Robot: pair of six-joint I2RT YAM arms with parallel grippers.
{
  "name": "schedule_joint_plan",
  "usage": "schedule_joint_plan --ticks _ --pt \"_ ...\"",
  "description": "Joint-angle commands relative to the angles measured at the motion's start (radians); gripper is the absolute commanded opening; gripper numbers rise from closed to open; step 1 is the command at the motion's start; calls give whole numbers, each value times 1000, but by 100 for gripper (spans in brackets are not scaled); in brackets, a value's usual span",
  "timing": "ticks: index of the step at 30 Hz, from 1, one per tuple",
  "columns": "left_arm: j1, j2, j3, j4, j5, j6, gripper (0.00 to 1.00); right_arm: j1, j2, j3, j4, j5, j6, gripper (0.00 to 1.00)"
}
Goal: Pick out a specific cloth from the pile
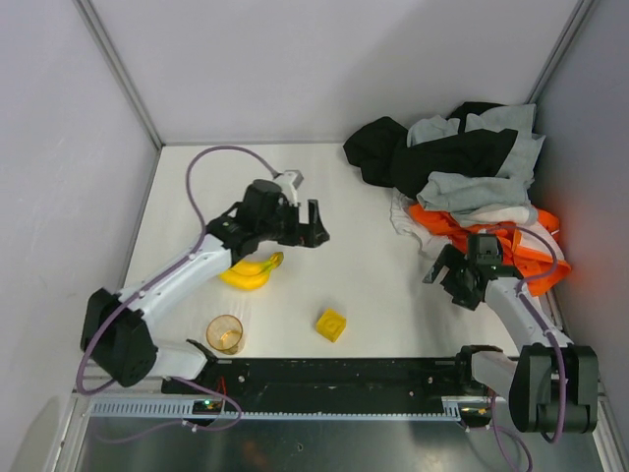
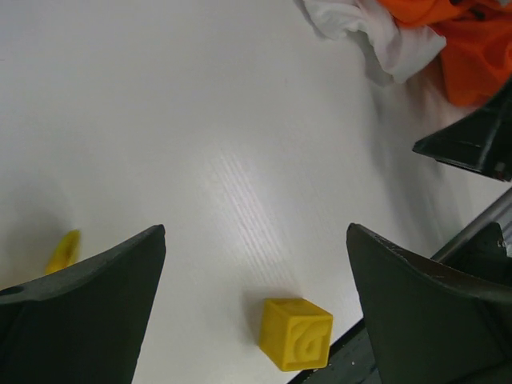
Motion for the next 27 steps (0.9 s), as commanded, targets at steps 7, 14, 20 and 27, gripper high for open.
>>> schedule_joint_plan --ticks 7,14,20,27 --pt "-280 253 199 30 -93 -28 100 -148 33 -27 102 19 -24 99" --pt "-350 320 227 30 -103 -29 100 -313 -22 21 150 -99 -50 99" --pt "-356 306 191 30 -123 -26 100 -328 78 175 166 -122 -61 99" --pt "-355 292 153 30 -144 -11 100 -311 225 339 192 -134 -57 99"
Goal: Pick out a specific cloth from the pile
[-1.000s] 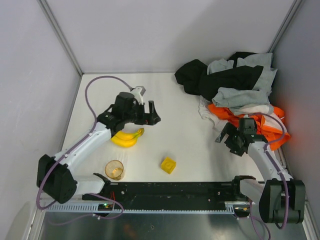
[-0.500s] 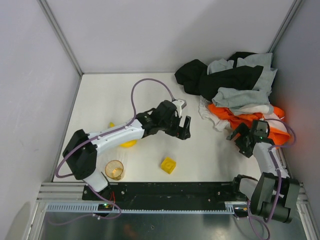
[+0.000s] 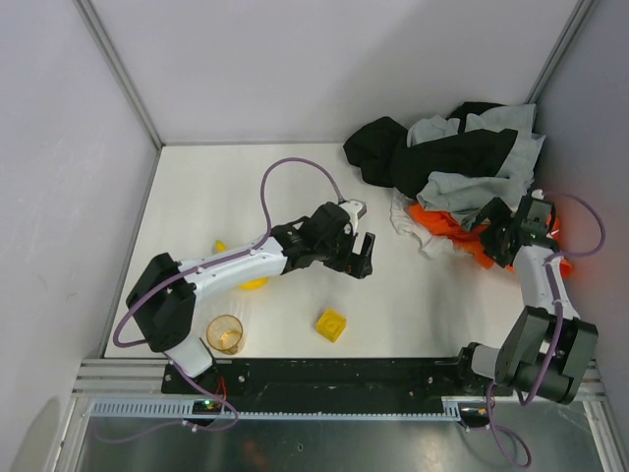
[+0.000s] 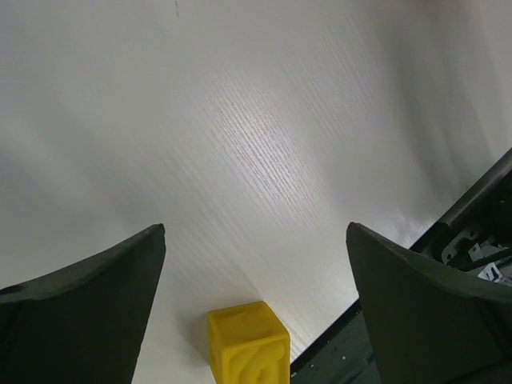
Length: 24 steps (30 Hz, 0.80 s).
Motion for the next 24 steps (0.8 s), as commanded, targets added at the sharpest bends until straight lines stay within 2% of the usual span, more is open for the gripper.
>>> schedule_joint_plan --ticks 1,8,12,15,17,19,24 --pt "-3 -32 -17 17 -27 4 100 17 75 102 58 -19 -10 99" --pt "-4 -23 -27 17 -39 7 100 81 218 187 74 26 -18 99" --pt "-3 -22 -29 16 -45 11 100 98 291 203 88 30 -13 92" --pt "-3 -27 -29 14 -48 14 100 102 338 204 106 21 -12 80" --pt "-3 -32 -31 12 -52 15 100 105 358 204 117 9 -13 64" --pt "-3 -38 -35 10 -55 18 100 109 368 204 126 1 -15 42" --pt "-3 -62 -47 5 -66 23 100 115 353 215 138 -11 -10 25"
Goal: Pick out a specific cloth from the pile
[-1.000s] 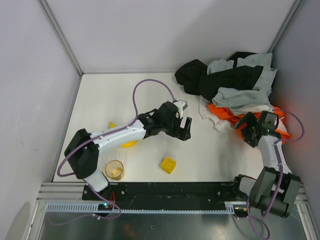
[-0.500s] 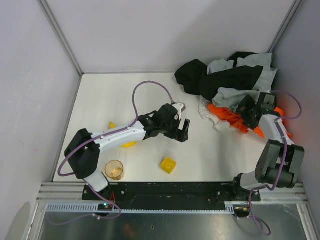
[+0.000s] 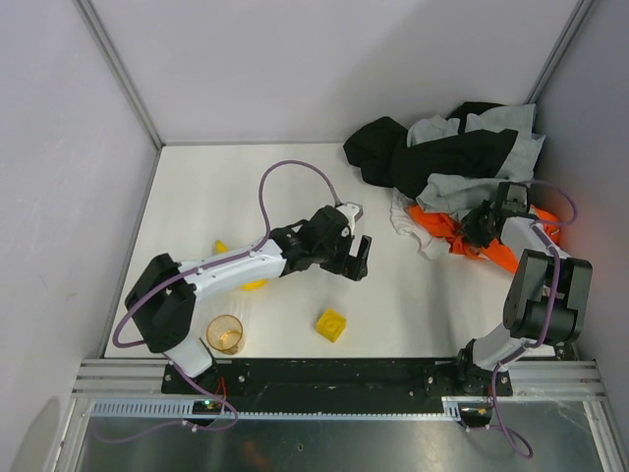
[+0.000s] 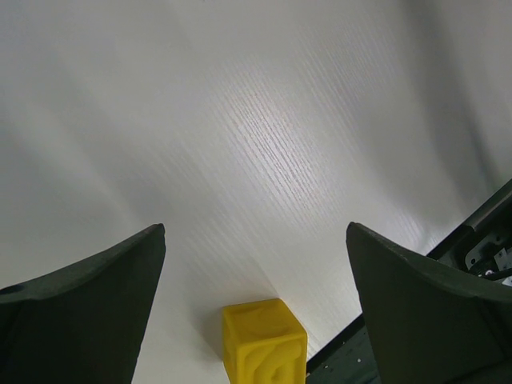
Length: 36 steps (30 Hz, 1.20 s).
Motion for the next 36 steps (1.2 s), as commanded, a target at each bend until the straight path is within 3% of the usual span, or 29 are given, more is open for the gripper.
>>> schedule_joint_plan --ticks 1,4,11,25,36 --pt "-3 -59 -16 4 -30 20 100 19 -9 55 82 -41 2 20" --pt "-3 -66 -19 2 -31 23 100 21 -37 95 63 -46 3 9" --pt "-3 -76 -17 -6 -24 28 100 12 -98 228 31 -54 9 1" --pt "-3 -94 -32 -8 -15 14 100 -62 -55 553 48 24 66 0" --pt "-4 -83 -21 -8 -4 9 100 -72 166 555 -42 38 37 0"
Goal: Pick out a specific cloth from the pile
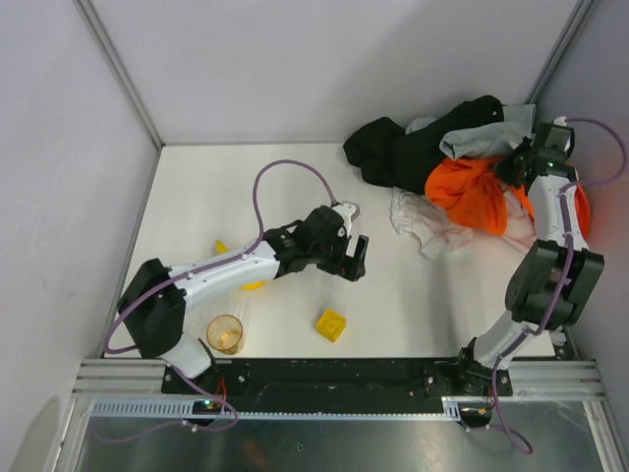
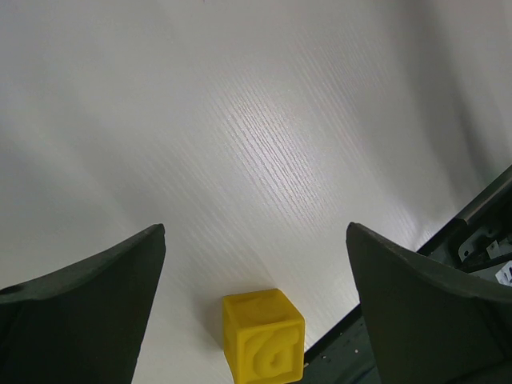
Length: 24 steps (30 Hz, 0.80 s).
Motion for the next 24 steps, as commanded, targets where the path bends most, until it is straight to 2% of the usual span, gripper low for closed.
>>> schedule_joint_plan --ticks 1,10,15,24 --pt "-4 -35 3 7 2 3 100 0 116 15 37 5 -10 0" --pt "-1 -42 24 7 -2 -16 100 -11 266 -117 47 -52 -4 0" --pt "7 8 76 8 31 -42 100 -13 277 -125 42 -61 -28 0" --pt "56 165 229 25 179 -120 100 -15 257 -182 48 -118 -53 0"
